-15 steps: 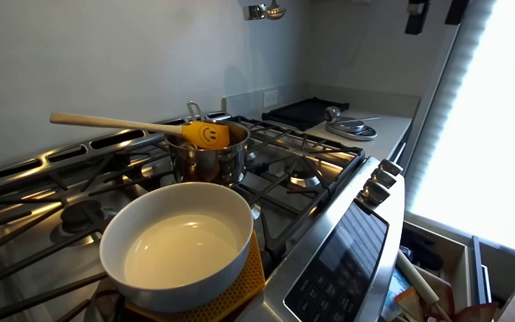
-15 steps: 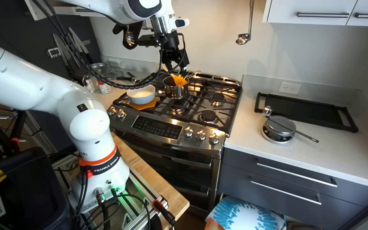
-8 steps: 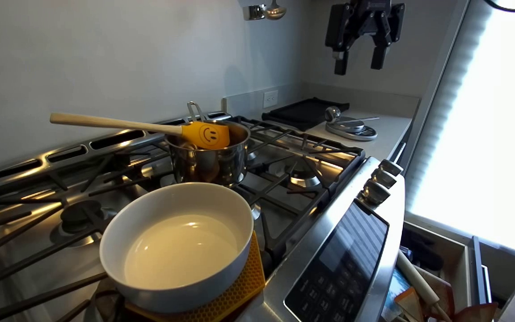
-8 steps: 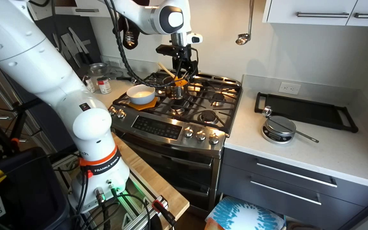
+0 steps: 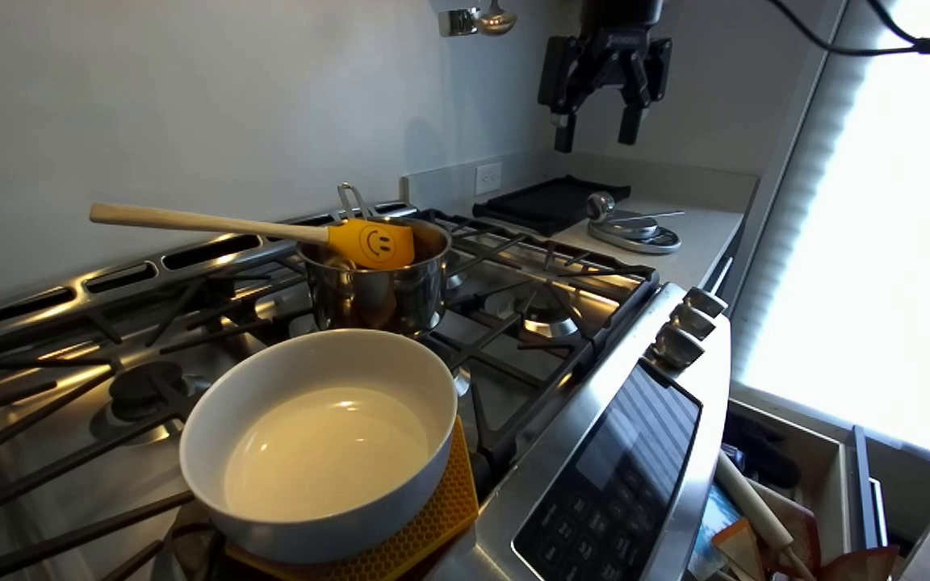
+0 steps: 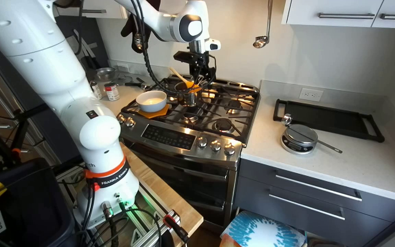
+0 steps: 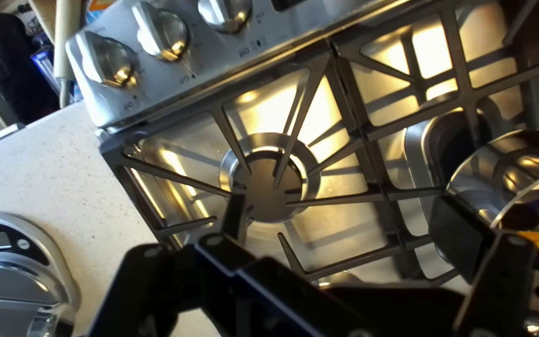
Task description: Move the silver pot to the right
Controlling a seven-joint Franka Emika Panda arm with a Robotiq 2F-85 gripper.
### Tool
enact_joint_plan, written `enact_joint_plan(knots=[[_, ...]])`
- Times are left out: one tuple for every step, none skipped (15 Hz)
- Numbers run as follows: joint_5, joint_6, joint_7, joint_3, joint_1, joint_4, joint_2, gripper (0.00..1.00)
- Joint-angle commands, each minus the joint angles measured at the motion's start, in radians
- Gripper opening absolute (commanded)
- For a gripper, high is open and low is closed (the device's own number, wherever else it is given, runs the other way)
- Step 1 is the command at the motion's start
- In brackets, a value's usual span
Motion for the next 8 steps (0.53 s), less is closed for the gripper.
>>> enact_joint_plan(knots=[[0.039,0.037,0.007,0.006,0.041,0.157,0.225,1.0],[0.035,0.024,0.005,0.012,0.056,0.203,0.274,1.0],[0.026,0.012,0.015,0.017,0.069,0.238,0.31,1.0],[0.027,-0.003,0.009,0.022,0.083,0.277,0.349,1.0],[0.022,-0.007,0.011,0.025,0.097,0.311,0.385,1.0],[0.019,-0.009,0.013,0.027,0.11,0.339,0.413,1.0],[0.018,-0.007,0.019,0.029,0.124,0.367,0.439,1.0],[0.017,-0.008,0.03,0.029,0.138,0.389,0.46,1.0]])
